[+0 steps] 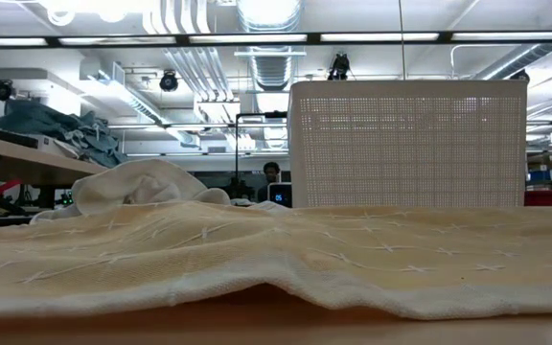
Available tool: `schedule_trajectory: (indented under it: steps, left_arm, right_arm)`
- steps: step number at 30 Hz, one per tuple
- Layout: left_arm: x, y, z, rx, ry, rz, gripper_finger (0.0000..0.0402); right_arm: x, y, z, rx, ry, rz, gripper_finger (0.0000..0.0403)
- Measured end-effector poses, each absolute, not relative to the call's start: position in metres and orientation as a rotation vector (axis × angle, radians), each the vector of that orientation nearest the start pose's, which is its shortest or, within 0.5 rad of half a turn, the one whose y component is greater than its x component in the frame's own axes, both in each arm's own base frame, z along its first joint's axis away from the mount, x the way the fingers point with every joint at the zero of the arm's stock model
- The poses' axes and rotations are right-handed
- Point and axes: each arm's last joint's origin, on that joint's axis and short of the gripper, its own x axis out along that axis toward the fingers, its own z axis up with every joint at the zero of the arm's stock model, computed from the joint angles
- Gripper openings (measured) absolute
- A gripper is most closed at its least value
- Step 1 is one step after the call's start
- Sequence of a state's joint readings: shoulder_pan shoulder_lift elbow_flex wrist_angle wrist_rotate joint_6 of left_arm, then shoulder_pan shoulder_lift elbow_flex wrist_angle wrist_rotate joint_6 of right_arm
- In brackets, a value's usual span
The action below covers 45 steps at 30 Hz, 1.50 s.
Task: Fold towel
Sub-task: Fold the yellow squared towel
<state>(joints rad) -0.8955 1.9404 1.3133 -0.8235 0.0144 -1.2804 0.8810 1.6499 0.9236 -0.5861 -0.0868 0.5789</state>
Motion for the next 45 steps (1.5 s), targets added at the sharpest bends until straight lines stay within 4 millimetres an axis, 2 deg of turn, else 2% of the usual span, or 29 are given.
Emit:
schedule_trajectory:
  steps: [5,9,12,15,17,21,25,35,39,45]
  left_arm:
    - [0.220,-0.276,0.141,-0.381,1.523,0.266,0.0167]
    - [0.218,-0.273,0.136,-0.417,1.523,0.334,0.0142]
    - [0.218,-0.273,0.136,-0.441,1.520,0.382,0.0101]
    - [0.217,-0.274,0.138,-0.445,1.518,0.414,0.0037]
    - [0.218,-0.276,0.144,-0.446,1.522,0.435,0.0011]
    - [0.216,-0.277,0.153,-0.414,1.574,0.494,0.0004]
    - [0.218,-0.282,0.166,-0.430,1.609,0.469,0.0001]
    - [0.218,-0.288,0.173,-0.458,1.628,0.438,0.0000]
    - [0.222,-0.293,0.173,-0.476,1.587,0.365,0.0000]
    - [0.233,-0.300,0.173,-0.501,1.432,0.283,0.0011]
  right_arm:
    - [0.186,0.230,0.138,-0.088,1.462,0.374,0.0183]
    - [0.187,0.229,0.132,-0.068,1.484,0.269,0.0165]
    - [0.184,0.224,0.134,-0.082,1.473,0.205,0.0125]
    - [0.183,0.220,0.138,-0.104,1.464,0.181,0.0052]
    - [0.182,0.219,0.140,-0.127,1.457,0.194,0.0015]
    - [0.178,0.215,0.147,-0.101,1.497,0.199,0.0006]
    - [0.173,0.213,0.160,-0.048,1.530,0.245,0.0004]
    - [0.168,0.211,0.174,0.036,1.554,0.286,0.0001]
    - [0.168,0.211,0.174,0.035,1.557,0.282,0.0001]
    - [0.168,0.208,0.180,0.061,1.538,0.273,0.0000]
